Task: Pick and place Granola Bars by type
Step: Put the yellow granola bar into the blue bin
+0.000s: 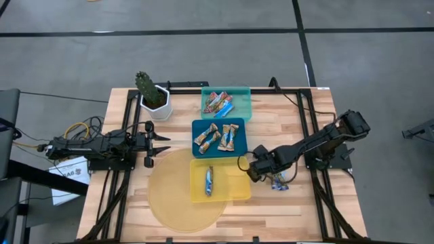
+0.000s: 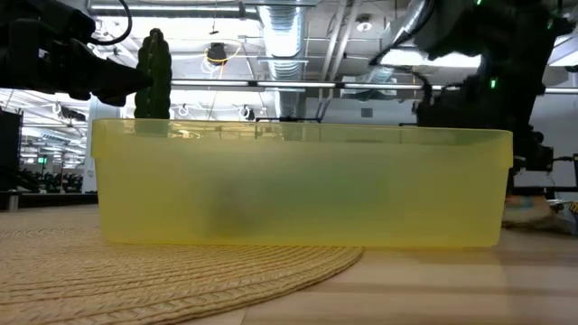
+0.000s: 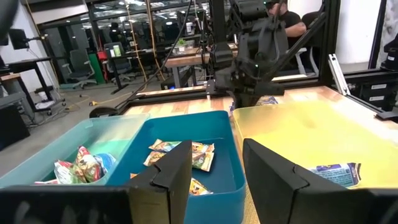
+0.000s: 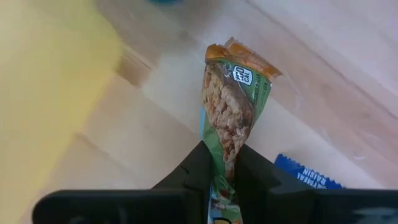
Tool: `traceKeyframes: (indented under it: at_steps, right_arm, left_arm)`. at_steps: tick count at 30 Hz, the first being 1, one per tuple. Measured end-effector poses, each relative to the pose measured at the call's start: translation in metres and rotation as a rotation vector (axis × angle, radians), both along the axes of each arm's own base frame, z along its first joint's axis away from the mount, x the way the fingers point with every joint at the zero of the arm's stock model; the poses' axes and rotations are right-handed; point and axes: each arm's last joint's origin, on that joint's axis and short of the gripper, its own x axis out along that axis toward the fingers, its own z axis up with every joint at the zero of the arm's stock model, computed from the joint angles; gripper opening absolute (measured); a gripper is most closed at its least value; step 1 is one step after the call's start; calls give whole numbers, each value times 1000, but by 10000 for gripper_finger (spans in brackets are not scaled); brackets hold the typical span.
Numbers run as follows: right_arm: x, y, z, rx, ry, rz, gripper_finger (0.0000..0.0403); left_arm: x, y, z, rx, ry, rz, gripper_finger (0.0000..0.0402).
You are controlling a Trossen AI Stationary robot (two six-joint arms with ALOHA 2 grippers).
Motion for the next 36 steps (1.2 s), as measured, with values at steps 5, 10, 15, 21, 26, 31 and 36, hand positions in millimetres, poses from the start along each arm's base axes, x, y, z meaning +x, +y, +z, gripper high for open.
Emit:
traceKeyframes:
  at_steps: [5, 10, 15, 21, 26, 31, 36]
  right_arm:
    - [-3, -2, 17, -27, -80, -18, 42]
    - [-8, -6, 35, -70, -168, -37, 39]
    - [-13, -14, 57, -142, -290, -80, 38]
    - [-16, -28, 84, -240, -460, -109, 38]
    - [-17, -39, 106, -326, -596, -120, 38]
    - [-15, -47, 110, -360, -621, -140, 38]
    - [-7, -51, 106, -359, -626, -164, 38]
  left_arm:
    - [0, 0, 0, 3, 0, 0, 137]
    - [0, 0, 0, 3, 0, 0, 137]
    - [0, 0, 0, 0, 0, 0, 137]
    - [0, 0, 0, -2, 0, 0, 137]
    - [0, 0, 0, 2, 0, 0, 137]
    - [0, 0, 0, 3, 0, 0, 137]
    - [0, 0, 0, 3, 0, 0, 137]
